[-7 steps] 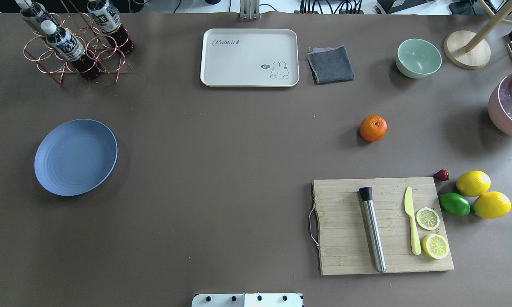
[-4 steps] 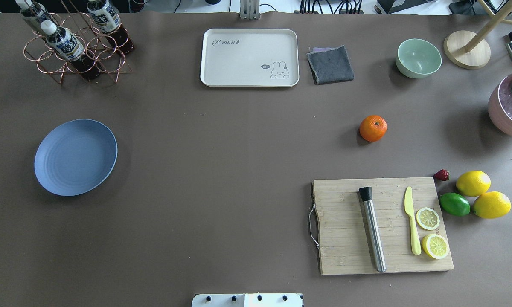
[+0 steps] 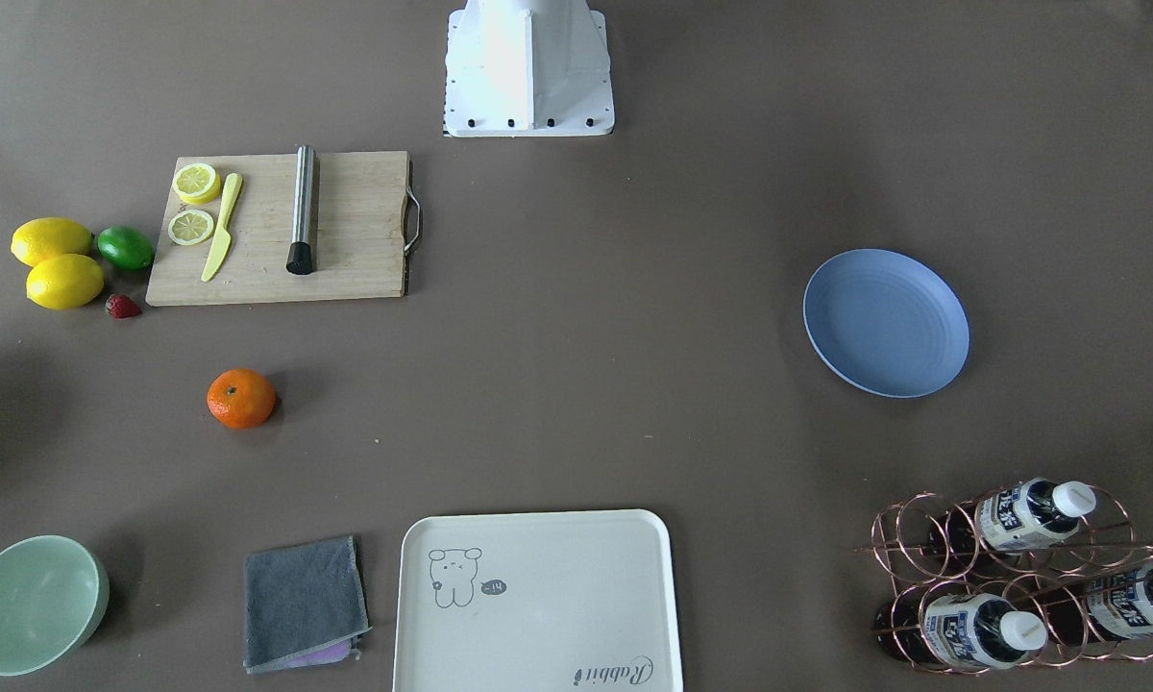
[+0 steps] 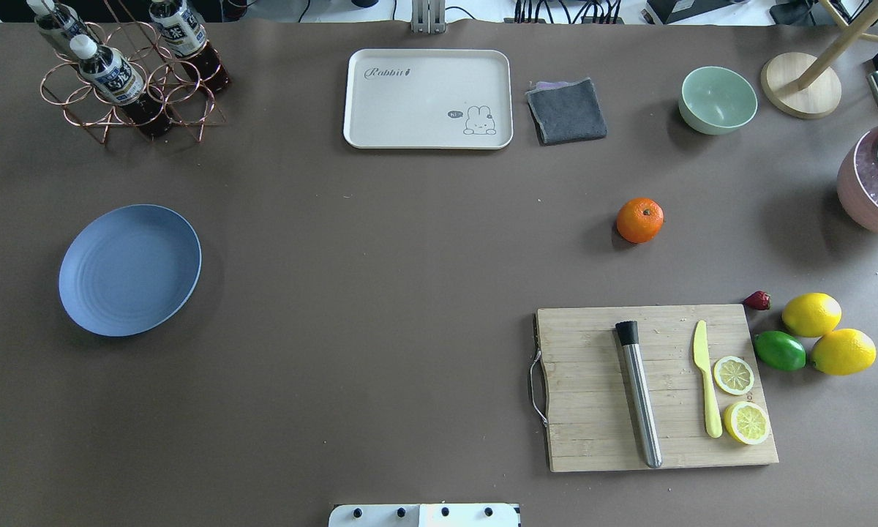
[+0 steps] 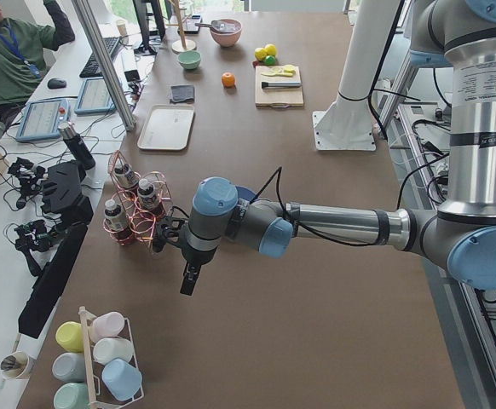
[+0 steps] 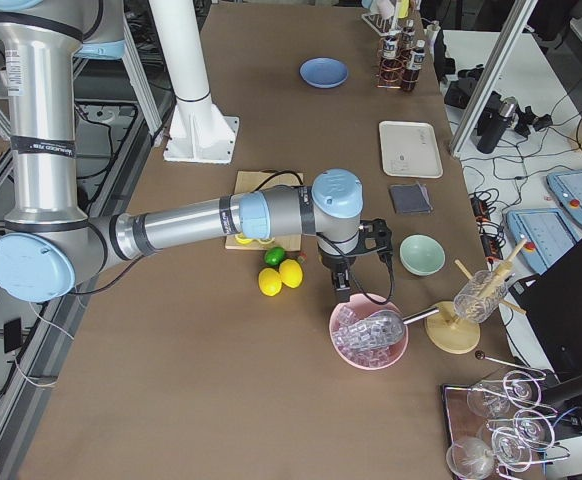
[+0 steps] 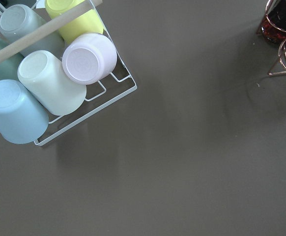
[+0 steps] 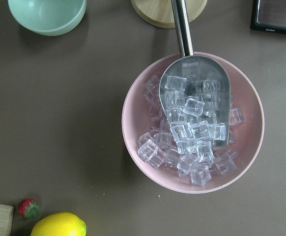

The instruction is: Pick orange to plate

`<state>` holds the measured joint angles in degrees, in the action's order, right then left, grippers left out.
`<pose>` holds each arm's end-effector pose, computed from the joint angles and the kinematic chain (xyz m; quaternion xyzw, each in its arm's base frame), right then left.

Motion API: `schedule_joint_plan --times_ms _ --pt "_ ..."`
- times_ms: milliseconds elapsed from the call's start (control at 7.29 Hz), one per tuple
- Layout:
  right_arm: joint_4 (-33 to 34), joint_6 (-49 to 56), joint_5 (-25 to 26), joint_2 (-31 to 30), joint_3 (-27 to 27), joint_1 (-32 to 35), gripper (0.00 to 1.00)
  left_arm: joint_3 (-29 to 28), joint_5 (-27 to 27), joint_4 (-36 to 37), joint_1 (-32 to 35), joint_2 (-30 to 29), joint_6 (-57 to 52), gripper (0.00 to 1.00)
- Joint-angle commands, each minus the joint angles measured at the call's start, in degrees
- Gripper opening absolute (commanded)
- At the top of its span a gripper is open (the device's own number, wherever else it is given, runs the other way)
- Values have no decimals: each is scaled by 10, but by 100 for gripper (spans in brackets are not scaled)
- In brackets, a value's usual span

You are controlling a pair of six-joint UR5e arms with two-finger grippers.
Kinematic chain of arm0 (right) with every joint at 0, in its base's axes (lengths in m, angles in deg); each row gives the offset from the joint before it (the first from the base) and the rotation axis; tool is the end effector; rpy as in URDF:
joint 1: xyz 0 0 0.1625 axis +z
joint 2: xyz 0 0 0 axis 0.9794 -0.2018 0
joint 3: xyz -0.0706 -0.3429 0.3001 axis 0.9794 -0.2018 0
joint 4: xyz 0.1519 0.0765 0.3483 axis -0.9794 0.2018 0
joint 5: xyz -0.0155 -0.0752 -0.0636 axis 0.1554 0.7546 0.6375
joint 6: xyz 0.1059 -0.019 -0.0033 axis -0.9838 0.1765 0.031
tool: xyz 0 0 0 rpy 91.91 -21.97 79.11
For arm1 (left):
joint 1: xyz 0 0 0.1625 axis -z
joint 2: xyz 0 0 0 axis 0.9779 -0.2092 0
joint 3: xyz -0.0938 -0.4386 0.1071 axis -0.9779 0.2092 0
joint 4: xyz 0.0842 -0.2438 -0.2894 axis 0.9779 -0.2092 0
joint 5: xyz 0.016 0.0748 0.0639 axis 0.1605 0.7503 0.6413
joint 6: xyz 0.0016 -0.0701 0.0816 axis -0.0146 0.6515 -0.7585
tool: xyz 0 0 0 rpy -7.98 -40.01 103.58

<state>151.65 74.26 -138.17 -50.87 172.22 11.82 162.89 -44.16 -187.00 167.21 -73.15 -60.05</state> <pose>0.0575 -0.4508 0.5902 0.0818 -0.3869 -0.0454 0.9173 -0.0651 -0.4628 0.6427 0.1614 0.3157 -0.0174 0.9349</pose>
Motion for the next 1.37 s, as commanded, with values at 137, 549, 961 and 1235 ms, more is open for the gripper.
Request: schedule_joint_plan --times_ms 137,549,961,1235 --pt "-41 0 1 -11 -5 0 100 2 -1 0 -1 -1 3 98" --pt "-154 -23 3 -27 -65 0 100 2 -1 -1 -1 -1 3 98" --pt "-149 -26 -25 -25 -61 0 100 2 -1 0 -1 -1 5 98" --pt "-149 -61 -41 -27 -59 0 100 2 -2 0 -1 -1 5 98"
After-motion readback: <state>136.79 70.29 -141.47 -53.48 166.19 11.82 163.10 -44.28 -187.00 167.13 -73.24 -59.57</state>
